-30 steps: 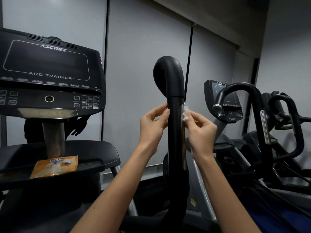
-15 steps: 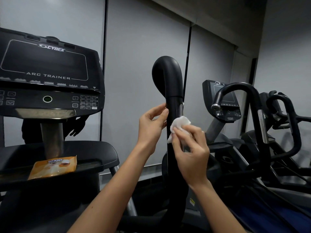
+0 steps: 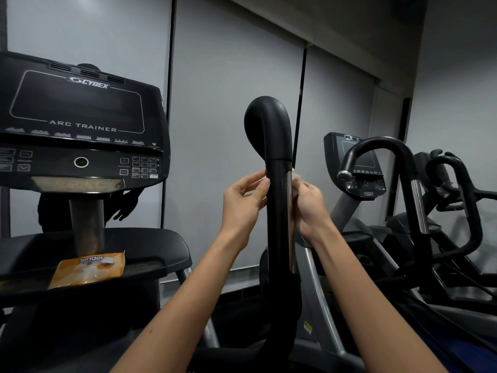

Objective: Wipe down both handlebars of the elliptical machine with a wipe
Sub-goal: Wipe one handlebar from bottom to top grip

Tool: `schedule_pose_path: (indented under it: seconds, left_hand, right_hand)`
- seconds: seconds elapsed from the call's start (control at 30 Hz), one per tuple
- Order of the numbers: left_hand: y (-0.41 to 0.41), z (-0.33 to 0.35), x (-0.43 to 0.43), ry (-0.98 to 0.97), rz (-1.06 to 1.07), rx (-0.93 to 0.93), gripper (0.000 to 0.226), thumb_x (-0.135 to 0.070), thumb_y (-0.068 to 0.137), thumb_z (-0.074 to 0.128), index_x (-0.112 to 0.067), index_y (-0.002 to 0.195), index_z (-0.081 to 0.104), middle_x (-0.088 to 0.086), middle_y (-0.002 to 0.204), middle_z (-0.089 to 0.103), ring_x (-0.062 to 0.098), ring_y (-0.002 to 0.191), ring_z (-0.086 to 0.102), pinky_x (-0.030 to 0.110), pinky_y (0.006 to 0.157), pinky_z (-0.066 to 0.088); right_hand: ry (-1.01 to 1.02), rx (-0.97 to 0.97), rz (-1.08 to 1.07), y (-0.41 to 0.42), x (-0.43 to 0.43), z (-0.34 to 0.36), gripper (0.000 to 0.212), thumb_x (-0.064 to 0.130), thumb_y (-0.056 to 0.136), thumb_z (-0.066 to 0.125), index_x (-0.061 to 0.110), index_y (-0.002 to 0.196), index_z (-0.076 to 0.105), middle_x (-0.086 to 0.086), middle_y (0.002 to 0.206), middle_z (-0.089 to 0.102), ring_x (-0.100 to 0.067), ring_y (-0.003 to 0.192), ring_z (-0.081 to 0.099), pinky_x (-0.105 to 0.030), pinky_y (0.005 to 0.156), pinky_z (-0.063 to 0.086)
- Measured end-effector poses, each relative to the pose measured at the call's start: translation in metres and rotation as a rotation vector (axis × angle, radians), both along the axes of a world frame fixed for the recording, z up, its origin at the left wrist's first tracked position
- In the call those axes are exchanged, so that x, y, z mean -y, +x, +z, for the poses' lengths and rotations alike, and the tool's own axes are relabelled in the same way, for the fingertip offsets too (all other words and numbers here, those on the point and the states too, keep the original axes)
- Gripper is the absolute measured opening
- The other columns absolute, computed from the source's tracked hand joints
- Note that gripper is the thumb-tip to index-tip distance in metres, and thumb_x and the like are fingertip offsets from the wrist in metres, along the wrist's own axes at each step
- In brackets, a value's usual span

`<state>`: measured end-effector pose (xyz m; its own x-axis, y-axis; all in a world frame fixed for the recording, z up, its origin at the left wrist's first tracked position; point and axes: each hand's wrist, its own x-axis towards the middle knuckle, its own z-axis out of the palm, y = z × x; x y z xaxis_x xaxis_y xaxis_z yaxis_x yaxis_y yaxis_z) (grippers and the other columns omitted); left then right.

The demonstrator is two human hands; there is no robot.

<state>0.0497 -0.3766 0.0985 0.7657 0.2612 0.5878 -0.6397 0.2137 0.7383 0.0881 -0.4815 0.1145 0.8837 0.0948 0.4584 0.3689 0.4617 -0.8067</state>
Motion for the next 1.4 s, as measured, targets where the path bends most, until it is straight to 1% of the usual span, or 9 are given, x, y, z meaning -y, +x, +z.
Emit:
schedule_pose_path:
  seconds: [0.2, 0.3, 0.37, 0.57, 0.8, 0.97, 1.1, 1.23, 1.4]
  left_hand:
    - [0.0, 0.0, 0.0, -0.003, 0.001, 0.007, 0.023, -0.011, 0.089, 0.061, -0.008, 0.112, 0.065, 0.013, 0.101, 0.069, 0.017, 0.088, 0.067, 0.027, 0.083, 0.056]
    - [-0.001, 0.001, 0.0, -0.009, 0.002, 0.005, 0.019, -0.01, 0.089, 0.061, -0.01, 0.107, 0.066, 0.012, 0.099, 0.069, 0.015, 0.085, 0.067, 0.024, 0.08, 0.056]
    - [-0.002, 0.001, -0.001, -0.014, 0.001, 0.003, 0.014, -0.008, 0.089, 0.061, -0.012, 0.101, 0.067, 0.009, 0.094, 0.069, 0.014, 0.083, 0.067, 0.024, 0.08, 0.056]
    - [-0.005, -0.005, -0.003, -0.057, -0.03, 0.022, 0.014, -0.014, 0.091, 0.058, -0.011, 0.102, 0.067, 0.013, 0.1, 0.07, 0.022, 0.097, 0.067, 0.023, 0.08, 0.055]
    - [-0.015, -0.015, -0.008, 0.089, -0.001, 0.202, 0.034, -0.009, 0.085, 0.065, -0.029, 0.112, 0.061, -0.001, 0.107, 0.066, 0.013, 0.092, 0.069, 0.026, 0.084, 0.054]
    - [-0.003, -0.007, -0.017, 0.478, 0.427, 0.52, 0.059, -0.001, 0.082, 0.068, -0.024, 0.132, 0.049, -0.01, 0.118, 0.047, 0.006, 0.098, 0.061, 0.018, 0.079, 0.054]
    - [0.005, 0.006, -0.027, 0.893, 0.741, 0.778, 0.049, -0.001, 0.085, 0.061, -0.014, 0.131, 0.051, -0.001, 0.136, 0.042, 0.018, 0.109, 0.053, 0.023, 0.093, 0.046]
    - [0.009, 0.007, -0.03, 0.934, 0.86, 0.804, 0.025, -0.01, 0.087, 0.057, -0.002, 0.109, 0.067, 0.009, 0.104, 0.067, 0.016, 0.097, 0.051, 0.022, 0.085, 0.044]
    - [0.008, -0.025, -0.036, 0.831, 0.83, 0.665, 0.013, -0.015, 0.083, 0.066, -0.006, 0.091, 0.068, 0.004, 0.079, 0.065, 0.014, 0.076, 0.052, 0.028, 0.069, 0.046]
  right_hand:
    - [-0.085, 0.087, -0.188, -0.012, 0.006, -0.007, 0.037, 0.007, 0.094, 0.045, 0.014, 0.063, 0.064, 0.004, 0.057, 0.062, -0.01, 0.057, 0.058, -0.025, 0.06, 0.049]
    - [-0.197, 0.302, -0.443, -0.024, 0.002, 0.001, 0.024, 0.007, 0.093, 0.048, 0.01, 0.089, 0.071, -0.001, 0.091, 0.065, -0.01, 0.082, 0.062, -0.026, 0.079, 0.052]
    - [-0.325, 0.477, -0.668, -0.029, -0.001, 0.0, 0.024, 0.006, 0.094, 0.048, 0.006, 0.11, 0.066, -0.002, 0.106, 0.051, -0.01, 0.093, 0.057, -0.021, 0.09, 0.047]
    - [-0.429, 0.912, -0.911, -0.03, 0.002, -0.018, 0.035, -0.006, 0.083, 0.057, 0.008, 0.114, 0.065, 0.005, 0.098, 0.058, -0.015, 0.092, 0.056, -0.015, 0.087, 0.042]
    - [-0.387, 0.819, -0.669, -0.041, -0.003, -0.025, 0.045, -0.006, 0.087, 0.057, 0.012, 0.127, 0.048, -0.006, 0.106, 0.066, 0.004, 0.101, 0.059, -0.004, 0.087, 0.038]
    - [-0.283, 0.775, -0.53, -0.042, 0.008, -0.016, 0.056, -0.008, 0.085, 0.058, 0.029, 0.121, 0.035, 0.004, 0.11, 0.05, -0.007, 0.094, 0.065, -0.017, 0.085, 0.05]
    - [-0.256, 0.724, -0.398, -0.038, 0.016, -0.009, 0.054, -0.01, 0.086, 0.057, 0.027, 0.12, 0.035, -0.002, 0.11, 0.048, -0.014, 0.096, 0.065, -0.027, 0.086, 0.053]
    - [-0.21, 0.686, -0.398, -0.035, 0.02, -0.008, 0.052, -0.007, 0.082, 0.064, 0.027, 0.115, 0.041, 0.0, 0.109, 0.048, -0.009, 0.096, 0.062, -0.021, 0.083, 0.052]
    - [-0.341, 0.67, -0.503, -0.027, 0.022, -0.013, 0.028, 0.007, 0.088, 0.061, 0.024, 0.11, 0.057, 0.01, 0.105, 0.053, 0.002, 0.093, 0.057, -0.014, 0.076, 0.048]
